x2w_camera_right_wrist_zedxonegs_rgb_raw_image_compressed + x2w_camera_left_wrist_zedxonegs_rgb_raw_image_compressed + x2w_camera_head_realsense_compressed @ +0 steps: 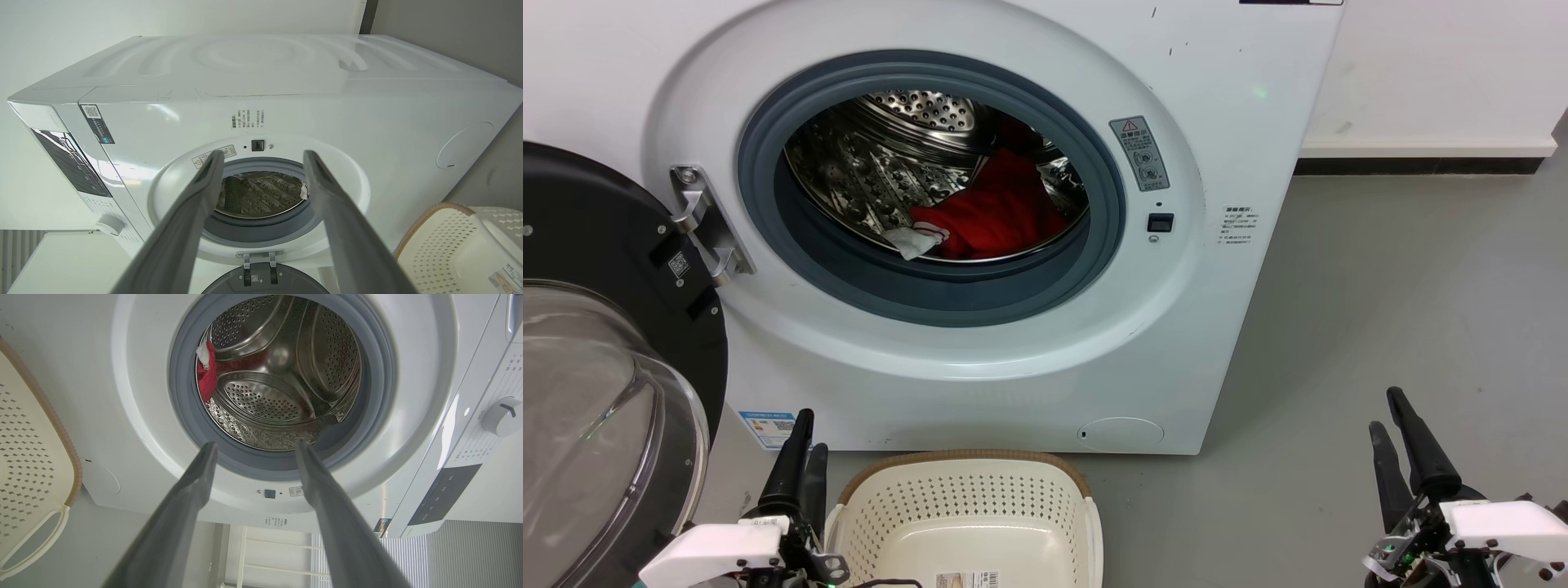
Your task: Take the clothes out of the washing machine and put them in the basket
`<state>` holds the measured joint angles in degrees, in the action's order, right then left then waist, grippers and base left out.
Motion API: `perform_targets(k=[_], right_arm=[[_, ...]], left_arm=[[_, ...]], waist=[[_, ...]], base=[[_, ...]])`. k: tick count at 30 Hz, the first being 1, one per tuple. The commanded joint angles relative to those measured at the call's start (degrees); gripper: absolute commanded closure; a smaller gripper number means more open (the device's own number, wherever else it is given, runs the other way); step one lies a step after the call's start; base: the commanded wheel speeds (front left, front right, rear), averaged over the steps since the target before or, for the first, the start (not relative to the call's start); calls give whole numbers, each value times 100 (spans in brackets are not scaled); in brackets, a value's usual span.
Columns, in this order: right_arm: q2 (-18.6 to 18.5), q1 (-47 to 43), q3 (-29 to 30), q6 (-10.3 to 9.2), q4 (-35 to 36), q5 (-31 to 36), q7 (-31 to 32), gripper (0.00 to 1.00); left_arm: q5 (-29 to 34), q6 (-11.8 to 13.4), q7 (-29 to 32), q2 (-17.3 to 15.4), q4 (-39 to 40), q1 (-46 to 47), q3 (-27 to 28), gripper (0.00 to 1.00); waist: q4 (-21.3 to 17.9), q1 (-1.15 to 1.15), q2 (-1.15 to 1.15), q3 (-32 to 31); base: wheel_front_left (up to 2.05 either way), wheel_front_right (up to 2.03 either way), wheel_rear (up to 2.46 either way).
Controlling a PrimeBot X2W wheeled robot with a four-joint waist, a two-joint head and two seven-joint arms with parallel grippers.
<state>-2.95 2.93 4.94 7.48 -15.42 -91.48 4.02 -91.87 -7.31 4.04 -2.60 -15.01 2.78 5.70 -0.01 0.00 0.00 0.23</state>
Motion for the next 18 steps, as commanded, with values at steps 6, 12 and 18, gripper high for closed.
perform_targets(k=[6, 12, 18], right_arm=[[0, 24, -54, 1, 148, 292, -200, 0], [0, 25, -28, 1, 179, 946, -350, 0], [1, 52, 68, 1, 285, 1785, -490, 0]], left_arm=[[317, -5, -204, -15, 160, 12, 117, 0], [778, -6, -353, -17, 191, 5, 343, 0], [1428, 157, -494, -19, 401, 29, 580, 0]], waist=[[-1, 0, 0, 3], [-1, 0, 0, 3], [-2, 0, 0, 8]], base=[[0, 0, 0], [0, 0, 0], [0, 0, 0]])
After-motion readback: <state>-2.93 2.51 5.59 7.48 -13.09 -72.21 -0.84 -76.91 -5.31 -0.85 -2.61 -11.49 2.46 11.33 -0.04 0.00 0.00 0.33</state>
